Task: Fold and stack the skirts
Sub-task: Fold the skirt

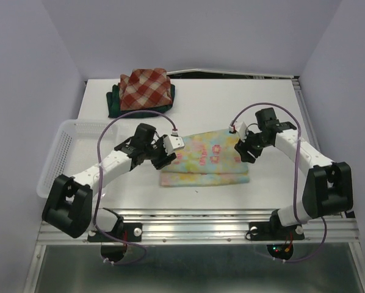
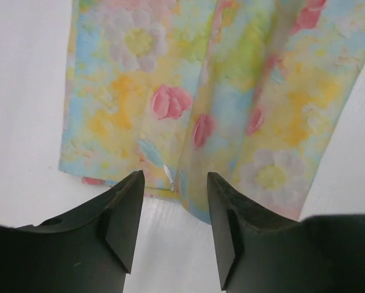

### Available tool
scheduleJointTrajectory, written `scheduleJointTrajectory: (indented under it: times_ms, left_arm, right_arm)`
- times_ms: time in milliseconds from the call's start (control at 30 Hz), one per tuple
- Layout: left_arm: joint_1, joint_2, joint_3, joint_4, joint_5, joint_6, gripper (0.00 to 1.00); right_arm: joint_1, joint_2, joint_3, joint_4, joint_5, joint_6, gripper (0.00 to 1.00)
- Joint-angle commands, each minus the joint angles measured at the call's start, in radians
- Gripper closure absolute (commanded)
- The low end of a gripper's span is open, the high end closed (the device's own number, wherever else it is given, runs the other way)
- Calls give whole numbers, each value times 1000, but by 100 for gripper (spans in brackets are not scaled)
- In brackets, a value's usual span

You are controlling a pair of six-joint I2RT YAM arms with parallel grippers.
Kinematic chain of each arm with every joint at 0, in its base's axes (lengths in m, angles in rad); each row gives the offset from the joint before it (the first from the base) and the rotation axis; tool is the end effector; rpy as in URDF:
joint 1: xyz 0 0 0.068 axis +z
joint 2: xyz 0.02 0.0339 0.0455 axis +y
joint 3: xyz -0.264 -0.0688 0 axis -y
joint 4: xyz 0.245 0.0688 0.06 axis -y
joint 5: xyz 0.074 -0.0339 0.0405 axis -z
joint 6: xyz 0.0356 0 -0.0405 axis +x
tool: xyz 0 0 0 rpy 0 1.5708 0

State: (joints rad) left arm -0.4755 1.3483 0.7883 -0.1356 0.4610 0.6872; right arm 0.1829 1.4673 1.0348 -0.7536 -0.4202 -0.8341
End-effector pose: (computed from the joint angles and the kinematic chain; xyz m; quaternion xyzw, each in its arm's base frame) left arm 0.2439 -0.1434 0.2238 0.5652 0.6838 -0.1622 0.4321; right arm 0.2730 0.0653 0.2292 -0.5022 0.8191 0.1342 0.2426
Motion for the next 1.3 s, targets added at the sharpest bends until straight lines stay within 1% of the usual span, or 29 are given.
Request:
scheduleJointTrajectory:
  times_ms: [0,67,167,233,300,367,400,467,567,733,900,1067,1267]
  left_arm:
    - [-9,-150,-26,5,18,23,34]
    - [-9,-207,-29,-1,18,23,31]
    - [-11,-212,11,-59,15,37,31]
    - [-12,-181,60,-113,2,41,31]
    - [-17,-114,94,-177,2,64,33]
    - [-46,-48,127,-214,-2,84,35]
    - [-60,-31,132,-220,-27,89,35]
    - [-115,15,134,-220,-62,92,35]
    - [-141,74,146,-206,-93,74,35]
    - [-143,132,155,-176,-116,54,37]
    - [-143,164,140,-134,-136,40,38]
    - [-143,170,146,-137,-119,41,39]
    - [-135,186,164,-134,-104,32,40]
  right_arm:
    - [-5,-76,65,-18,26,30,25]
    - [-5,-107,88,-16,28,30,21]
    - [-5,-98,132,-48,15,-11,22]
    - [-5,-78,155,-79,3,-31,27]
    - [4,-49,157,-121,-20,-42,30]
    - [38,-42,119,-128,-14,-54,31]
    - [52,-47,98,-121,-5,-54,31]
    - [78,-61,14,-61,36,-51,31]
    - [133,-64,-74,22,99,-54,35]
    - [142,-6,-133,103,161,-30,37]
    - [142,5,-166,189,205,-17,40]
    - [142,11,-127,157,166,-36,41]
    - [142,36,-21,97,113,-48,37]
